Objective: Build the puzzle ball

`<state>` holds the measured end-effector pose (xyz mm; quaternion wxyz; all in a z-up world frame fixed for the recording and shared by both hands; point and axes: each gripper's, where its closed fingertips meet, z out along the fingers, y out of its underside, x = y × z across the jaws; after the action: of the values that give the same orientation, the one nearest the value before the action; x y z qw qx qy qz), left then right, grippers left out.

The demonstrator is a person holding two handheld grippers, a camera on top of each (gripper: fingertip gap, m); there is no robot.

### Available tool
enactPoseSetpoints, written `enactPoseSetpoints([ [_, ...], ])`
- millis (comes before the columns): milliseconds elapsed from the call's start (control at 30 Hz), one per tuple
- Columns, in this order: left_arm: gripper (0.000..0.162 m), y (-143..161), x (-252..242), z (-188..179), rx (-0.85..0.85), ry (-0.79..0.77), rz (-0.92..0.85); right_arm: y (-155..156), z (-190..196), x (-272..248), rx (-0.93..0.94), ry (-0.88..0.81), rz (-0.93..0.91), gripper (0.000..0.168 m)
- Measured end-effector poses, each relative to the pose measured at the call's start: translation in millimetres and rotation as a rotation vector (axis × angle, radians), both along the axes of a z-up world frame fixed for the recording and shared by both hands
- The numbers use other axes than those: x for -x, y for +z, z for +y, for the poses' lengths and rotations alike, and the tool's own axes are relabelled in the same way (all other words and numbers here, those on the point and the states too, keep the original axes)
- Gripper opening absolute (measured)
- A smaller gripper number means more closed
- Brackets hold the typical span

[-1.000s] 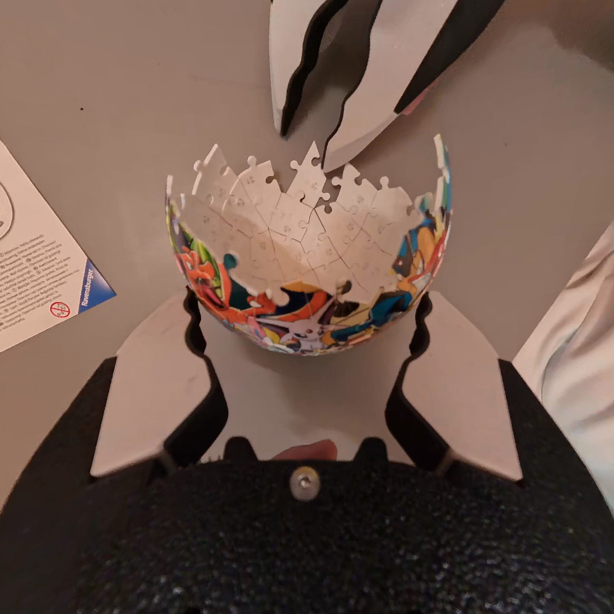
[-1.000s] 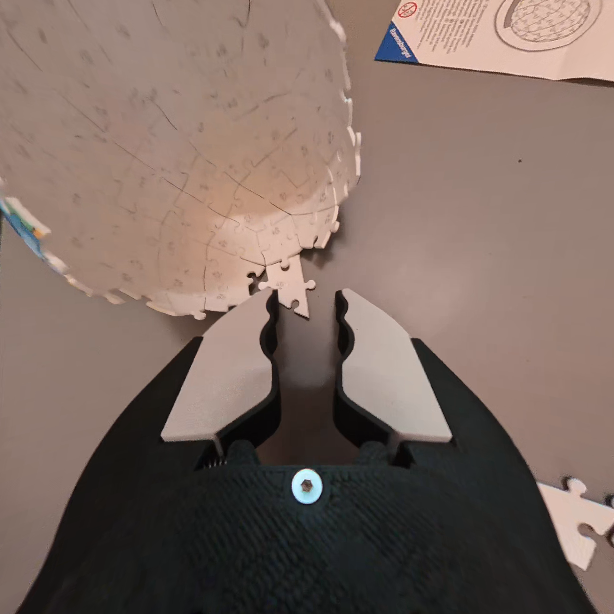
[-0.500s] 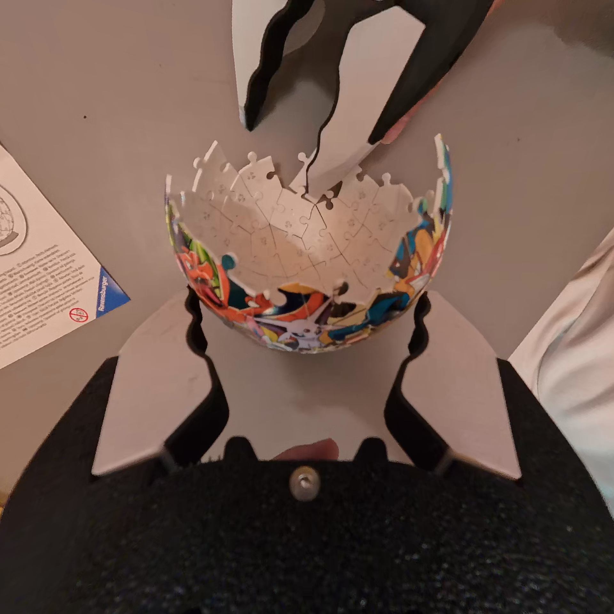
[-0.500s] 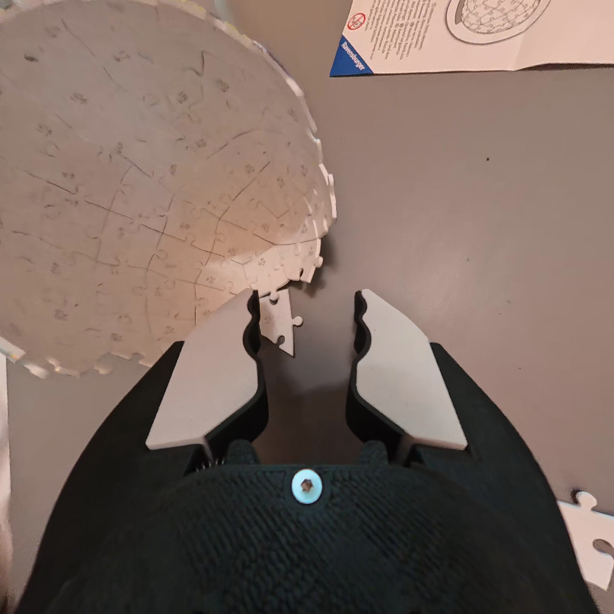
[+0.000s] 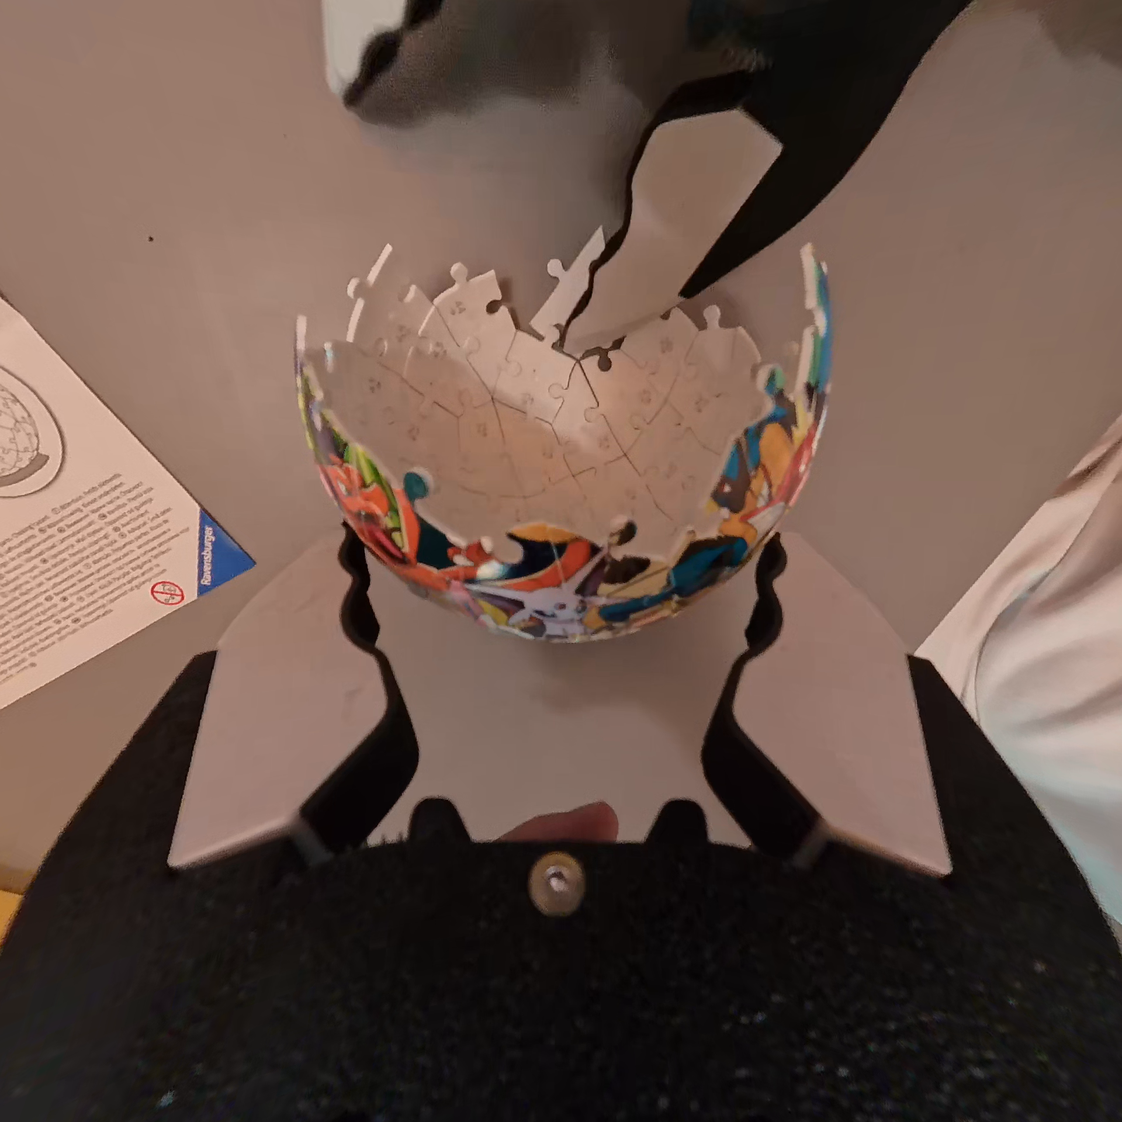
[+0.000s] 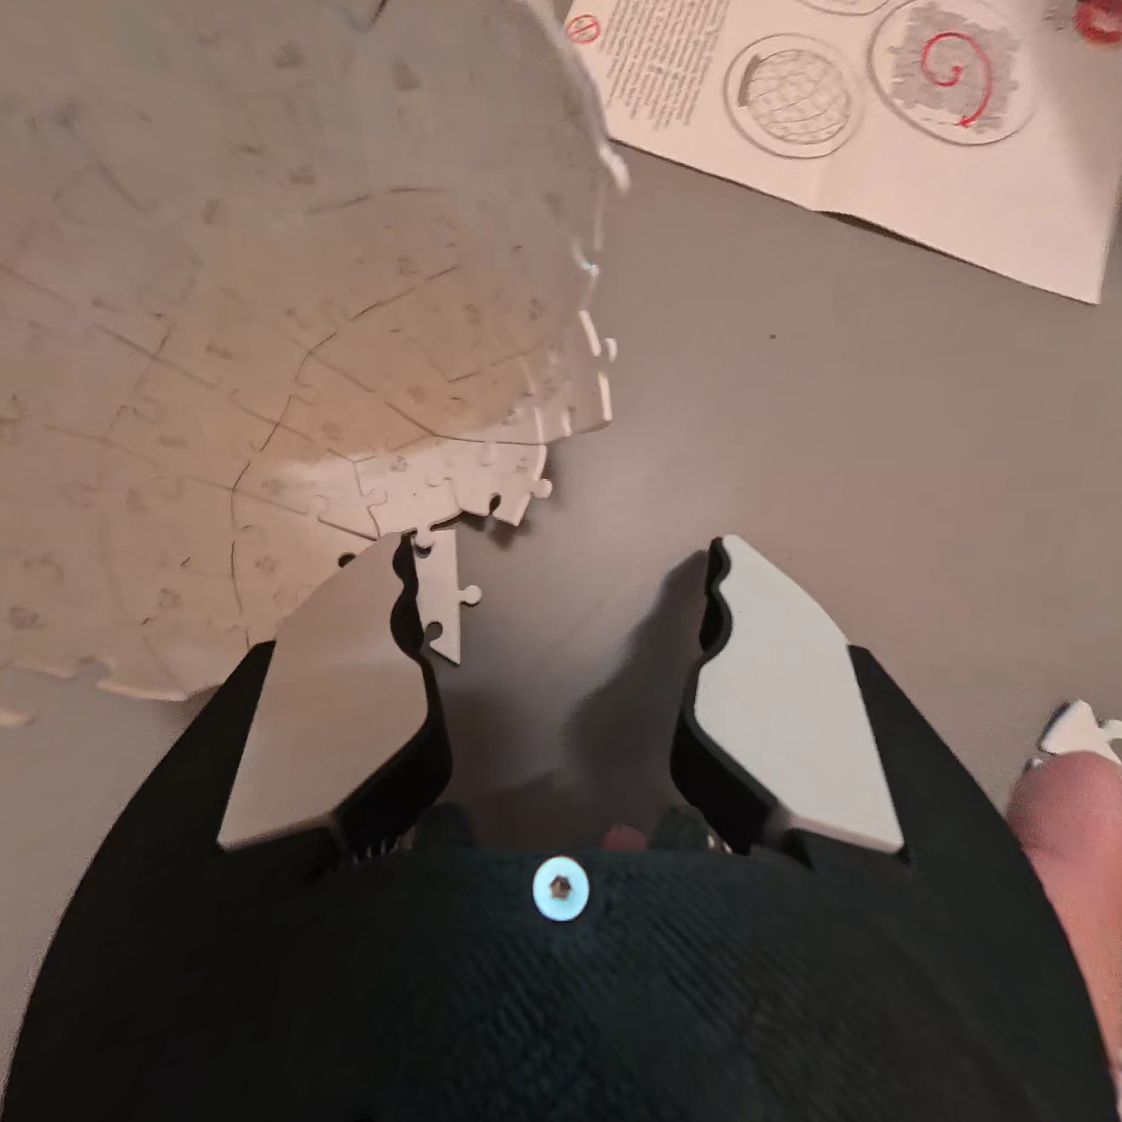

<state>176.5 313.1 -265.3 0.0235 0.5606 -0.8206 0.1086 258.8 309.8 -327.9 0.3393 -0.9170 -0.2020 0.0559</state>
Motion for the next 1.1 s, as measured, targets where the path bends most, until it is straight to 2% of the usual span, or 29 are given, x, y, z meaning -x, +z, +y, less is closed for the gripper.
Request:
enactPoseSetpoints([
  [133, 0.119, 0.4, -1.7, -1.2, -0.007, -0.006, 0.004, 1.2, 4.4, -10.6, -0.024, -0.019, -0.063, 0.108],
  [267, 0.119, 0.3, -1.7, -1.3, -0.015, -0.013, 0.013, -2.0, 3.6, -6.9, 0.010, -0.014, -0.001, 0.102],
  [433, 0.119, -0.2, -4.3, -0.9, -0.031, -0.023, 0.033, 1.0, 2.5, -16.3, 0.005, -0.044, 0.006, 0.103],
  [633, 0.119, 0.4, -9.0, -2.4, -0.037, -0.027, 0.039, 9.8, 1.5, -20.1, -0.022, -0.068, 0.101, 0.097],
  [833, 0.119, 0.2, -9.5, -3.0, -0.039, -0.020, 0.044, -2.5, 0.4, -21.8, 0.029, -0.079, 0.076, 0.099],
  [1100, 0.118, 0.6, -11.0, -3.8, -0.050, -0.042, 0.048, -2.6, -2.3, -25.3, 0.033, -0.079, 0.076, 0.099],
])
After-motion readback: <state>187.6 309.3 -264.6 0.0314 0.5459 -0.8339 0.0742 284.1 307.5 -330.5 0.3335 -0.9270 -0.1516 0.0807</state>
